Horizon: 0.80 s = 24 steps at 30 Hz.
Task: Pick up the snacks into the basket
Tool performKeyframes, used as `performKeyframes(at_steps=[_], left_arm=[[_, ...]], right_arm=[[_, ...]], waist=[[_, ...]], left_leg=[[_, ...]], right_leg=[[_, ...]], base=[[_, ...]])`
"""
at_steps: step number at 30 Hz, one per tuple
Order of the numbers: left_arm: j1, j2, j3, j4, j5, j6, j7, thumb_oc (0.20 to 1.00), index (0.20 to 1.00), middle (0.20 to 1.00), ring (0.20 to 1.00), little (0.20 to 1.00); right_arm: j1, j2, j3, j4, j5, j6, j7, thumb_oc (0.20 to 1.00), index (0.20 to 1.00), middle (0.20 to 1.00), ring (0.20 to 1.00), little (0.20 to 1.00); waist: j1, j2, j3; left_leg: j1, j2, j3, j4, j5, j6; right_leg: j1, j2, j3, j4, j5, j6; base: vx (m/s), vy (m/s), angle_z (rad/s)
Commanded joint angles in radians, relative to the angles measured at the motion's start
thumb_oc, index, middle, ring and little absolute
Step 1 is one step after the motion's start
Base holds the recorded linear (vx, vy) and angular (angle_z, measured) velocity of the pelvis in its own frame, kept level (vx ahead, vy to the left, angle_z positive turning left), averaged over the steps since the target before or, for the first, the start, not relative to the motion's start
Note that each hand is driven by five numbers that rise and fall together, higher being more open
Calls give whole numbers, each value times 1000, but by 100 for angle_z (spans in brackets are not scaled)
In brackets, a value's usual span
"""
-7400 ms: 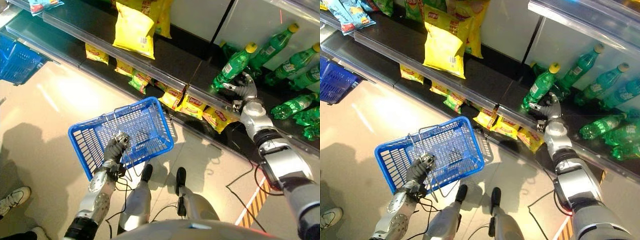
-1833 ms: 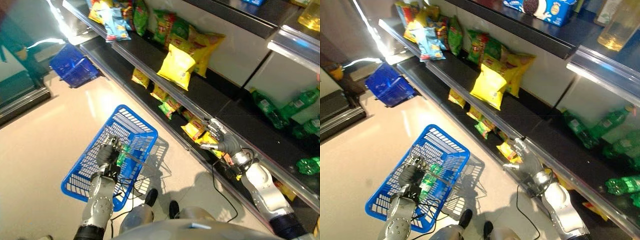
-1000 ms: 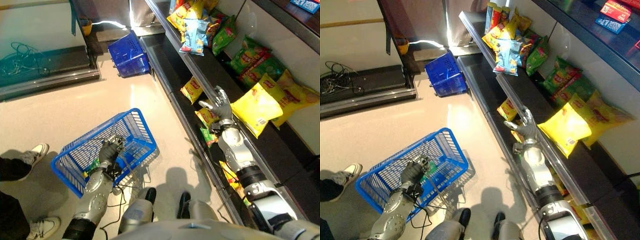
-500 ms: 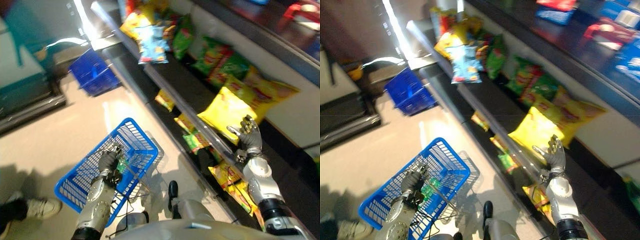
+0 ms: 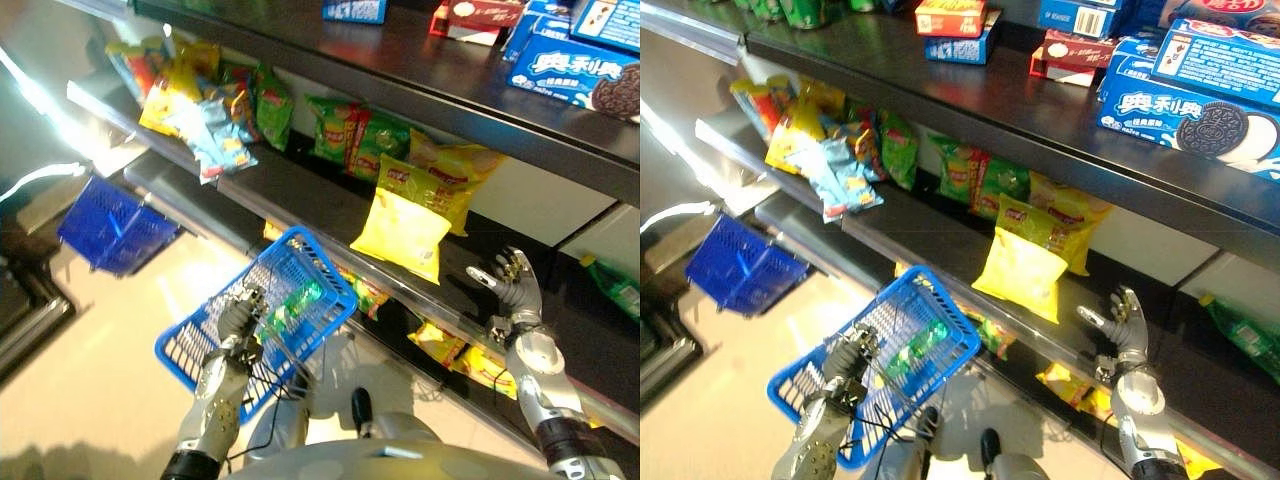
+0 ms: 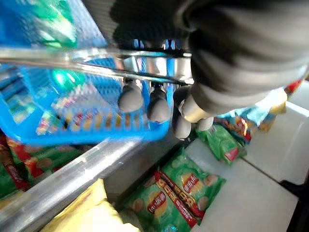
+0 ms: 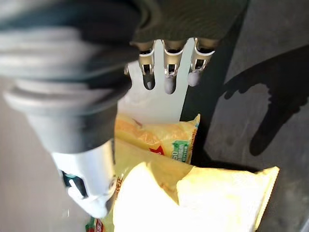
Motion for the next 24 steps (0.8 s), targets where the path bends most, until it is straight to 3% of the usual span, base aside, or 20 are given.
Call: performKeyframes(at_steps=[1,13,17,24], left_arm=[[-81,44,37,-196,13,-122,-77,200,200,200,200,200],[-44,70,15,-240,15,-98,-75,200,200,200,200,200],[-43,94,-7,-265,7,-96,-67,200,200,200,200,200],[-72,122,-52,-290,-28,-84,-78,200,200,200,200,200]], right_arm=[[-90,-18,7,0,23,-50,5,1000,1000,1000,1000,1000],[-316,9,196,57,103,-12,54,1000,1000,1000,1000,1000],[-472,24,249,225,142,8,18,1000,1000,1000,1000,1000],[-801,50,294,728,227,79,3,1000,1000,1000,1000,1000]], waist=[[11,-70,-62],[80,-111,-44],[120,-120,-21],[205,-121,20]], left_leg=[[78,-21,28,-43,-65,5],[77,-46,14,-38,-86,25],[47,-61,-8,-18,-85,24],[10,-78,-59,-11,-70,20]], right_leg=[[44,-39,53,-81,9,82],[56,-73,39,-108,19,94],[43,-77,20,-104,23,95],[26,-84,-35,-105,32,94]], base=[[107,143,21],[21,31,7],[-44,-13,13],[-31,-12,19]])
